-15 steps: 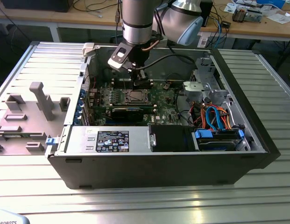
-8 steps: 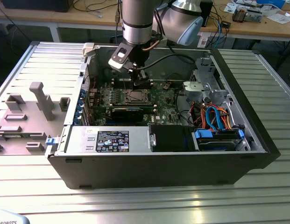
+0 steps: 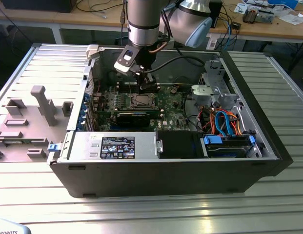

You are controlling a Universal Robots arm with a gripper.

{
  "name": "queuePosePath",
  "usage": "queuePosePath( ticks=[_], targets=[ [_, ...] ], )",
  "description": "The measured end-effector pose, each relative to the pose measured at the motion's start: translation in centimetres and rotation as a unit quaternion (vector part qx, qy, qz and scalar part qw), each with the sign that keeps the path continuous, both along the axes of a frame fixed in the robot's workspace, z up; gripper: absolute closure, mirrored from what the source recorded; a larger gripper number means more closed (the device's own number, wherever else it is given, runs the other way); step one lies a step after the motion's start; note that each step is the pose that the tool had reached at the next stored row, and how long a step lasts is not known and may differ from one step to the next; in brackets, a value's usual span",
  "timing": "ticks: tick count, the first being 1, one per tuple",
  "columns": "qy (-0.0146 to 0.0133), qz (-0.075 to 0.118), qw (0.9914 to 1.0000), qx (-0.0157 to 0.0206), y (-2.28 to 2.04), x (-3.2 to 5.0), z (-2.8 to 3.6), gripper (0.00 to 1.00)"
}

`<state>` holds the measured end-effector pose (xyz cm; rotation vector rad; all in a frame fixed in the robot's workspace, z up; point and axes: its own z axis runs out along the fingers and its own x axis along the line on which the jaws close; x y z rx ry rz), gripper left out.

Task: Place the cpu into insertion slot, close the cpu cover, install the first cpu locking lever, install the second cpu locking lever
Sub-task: 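Install the first cpu locking lever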

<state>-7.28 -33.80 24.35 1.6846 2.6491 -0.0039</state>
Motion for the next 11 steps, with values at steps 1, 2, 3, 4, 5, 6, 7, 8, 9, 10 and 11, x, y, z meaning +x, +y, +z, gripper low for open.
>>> queuePosePath(
  ticks=[1,2,3,4,5,6,7,8,9,10,11],
  targets=[
    [0.0,0.001,1.0,0.0,0.0,0.0,0.0,0.84],
    [0.0,0.003,1.0,0.0,0.0,0.0,0.0,0.84],
    [0.0,0.005,0.99999,0.0,0.0,0.0,0.0,0.84],
    [0.0,0.007,0.99998,0.0,0.0,0.0,0.0,0.84],
    [0.0,0.008,0.99997,0.0,0.0,0.0,0.0,0.84],
    [0.0,0.011,0.99994,0.0,0.0,0.0,0.0,0.84],
    [0.0,0.012,0.99993,0.0,0.0,0.0,0.0,0.84],
    [0.0,0.014,0.99991,0.0,0.0,0.0,0.0,0.84],
    [0.0,0.016,0.99988,0.0,0.0,0.0,0.0,0.84],
    [0.0,0.017,0.99985,0.0,0.0,0.0,0.0,0.84],
    [0.0,0.019,0.99983,0.0,0.0,0.0,0.0,0.84]
  ],
)
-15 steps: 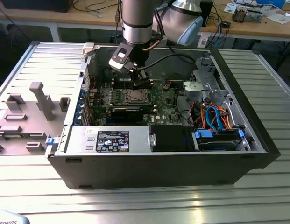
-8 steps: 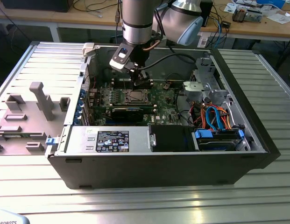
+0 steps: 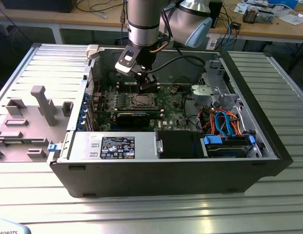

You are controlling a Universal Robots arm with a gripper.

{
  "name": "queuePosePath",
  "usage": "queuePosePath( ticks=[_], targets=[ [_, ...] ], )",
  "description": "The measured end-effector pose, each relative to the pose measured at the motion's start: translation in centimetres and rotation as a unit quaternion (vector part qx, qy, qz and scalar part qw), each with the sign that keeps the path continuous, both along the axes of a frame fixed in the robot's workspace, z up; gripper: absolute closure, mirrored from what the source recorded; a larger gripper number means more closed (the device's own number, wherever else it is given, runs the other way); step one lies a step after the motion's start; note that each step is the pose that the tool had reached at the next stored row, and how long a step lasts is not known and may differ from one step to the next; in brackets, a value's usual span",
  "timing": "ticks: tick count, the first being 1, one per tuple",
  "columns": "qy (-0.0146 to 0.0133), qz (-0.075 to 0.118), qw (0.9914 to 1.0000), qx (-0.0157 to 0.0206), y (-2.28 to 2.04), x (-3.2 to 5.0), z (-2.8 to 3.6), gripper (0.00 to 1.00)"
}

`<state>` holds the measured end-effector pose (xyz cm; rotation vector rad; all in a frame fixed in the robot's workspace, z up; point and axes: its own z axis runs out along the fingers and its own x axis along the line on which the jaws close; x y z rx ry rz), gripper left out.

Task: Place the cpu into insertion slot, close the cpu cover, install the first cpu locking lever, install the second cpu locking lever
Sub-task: 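Install the first cpu locking lever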

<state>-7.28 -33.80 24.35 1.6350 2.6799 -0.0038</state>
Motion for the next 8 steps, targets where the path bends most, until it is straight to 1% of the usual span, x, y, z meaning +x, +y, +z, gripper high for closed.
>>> queuePosePath(
  ticks=[8],
  targets=[
    [0.0,0.013,0.99992,0.0,0.0,0.0,0.0,0.84]
  ],
)
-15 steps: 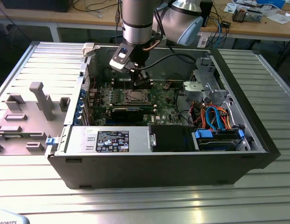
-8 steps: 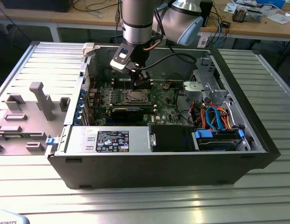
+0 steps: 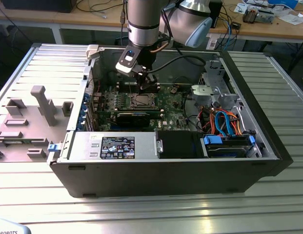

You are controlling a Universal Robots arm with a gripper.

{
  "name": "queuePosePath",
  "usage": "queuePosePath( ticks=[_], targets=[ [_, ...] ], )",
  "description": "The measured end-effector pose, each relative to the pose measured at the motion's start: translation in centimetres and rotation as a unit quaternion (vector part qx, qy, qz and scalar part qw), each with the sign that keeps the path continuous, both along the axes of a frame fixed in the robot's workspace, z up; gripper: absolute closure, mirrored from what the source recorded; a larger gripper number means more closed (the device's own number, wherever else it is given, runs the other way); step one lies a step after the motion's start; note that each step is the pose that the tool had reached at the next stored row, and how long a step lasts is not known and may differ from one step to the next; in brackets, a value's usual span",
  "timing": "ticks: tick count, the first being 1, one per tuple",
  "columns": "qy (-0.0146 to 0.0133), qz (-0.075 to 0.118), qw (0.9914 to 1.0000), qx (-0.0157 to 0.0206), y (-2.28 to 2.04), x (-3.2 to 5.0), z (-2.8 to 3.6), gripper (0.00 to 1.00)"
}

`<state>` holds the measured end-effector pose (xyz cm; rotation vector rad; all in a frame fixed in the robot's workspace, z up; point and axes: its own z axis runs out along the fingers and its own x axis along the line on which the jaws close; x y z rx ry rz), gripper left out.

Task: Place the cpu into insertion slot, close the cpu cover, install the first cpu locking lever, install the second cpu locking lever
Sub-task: 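Install the first cpu locking lever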

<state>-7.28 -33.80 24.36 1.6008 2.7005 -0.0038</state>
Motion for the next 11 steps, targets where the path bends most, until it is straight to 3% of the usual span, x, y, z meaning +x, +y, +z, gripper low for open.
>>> queuePosePath(
  ticks=[11],
  targets=[
    [0.0,0.015,0.99989,0.0,0.0,0.0,0.0,0.84]
  ],
)
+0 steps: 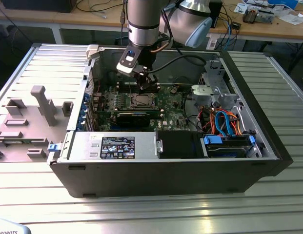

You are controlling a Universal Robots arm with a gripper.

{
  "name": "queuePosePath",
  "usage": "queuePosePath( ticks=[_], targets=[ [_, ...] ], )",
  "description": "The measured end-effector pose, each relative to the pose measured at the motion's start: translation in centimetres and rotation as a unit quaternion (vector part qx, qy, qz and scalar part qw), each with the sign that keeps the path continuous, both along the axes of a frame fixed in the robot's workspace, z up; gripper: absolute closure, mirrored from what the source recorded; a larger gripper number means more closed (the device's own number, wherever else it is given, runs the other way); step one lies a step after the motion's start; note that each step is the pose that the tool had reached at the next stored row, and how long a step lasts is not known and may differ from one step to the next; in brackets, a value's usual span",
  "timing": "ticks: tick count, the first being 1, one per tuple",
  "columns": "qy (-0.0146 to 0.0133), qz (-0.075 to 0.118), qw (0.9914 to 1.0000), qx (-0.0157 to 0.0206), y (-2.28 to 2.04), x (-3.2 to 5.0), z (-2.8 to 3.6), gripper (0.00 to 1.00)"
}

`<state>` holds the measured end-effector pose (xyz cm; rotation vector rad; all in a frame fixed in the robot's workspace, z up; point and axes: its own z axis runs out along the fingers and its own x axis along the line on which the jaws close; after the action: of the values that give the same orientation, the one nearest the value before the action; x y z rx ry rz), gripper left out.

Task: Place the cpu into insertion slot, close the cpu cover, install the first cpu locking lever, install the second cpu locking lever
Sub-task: 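Install the first cpu locking lever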

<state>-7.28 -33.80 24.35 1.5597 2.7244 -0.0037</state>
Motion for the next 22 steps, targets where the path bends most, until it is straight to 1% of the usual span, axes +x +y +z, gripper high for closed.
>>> queuePosePath(
  ticks=[13,22],
  targets=[
    [0.0,0.015,0.99989,0.0,0.0,0.0,0.0,0.84],
    [0.0,0.032,0.9995,0.0,0.0,0.0,0.0,0.84]
  ],
)
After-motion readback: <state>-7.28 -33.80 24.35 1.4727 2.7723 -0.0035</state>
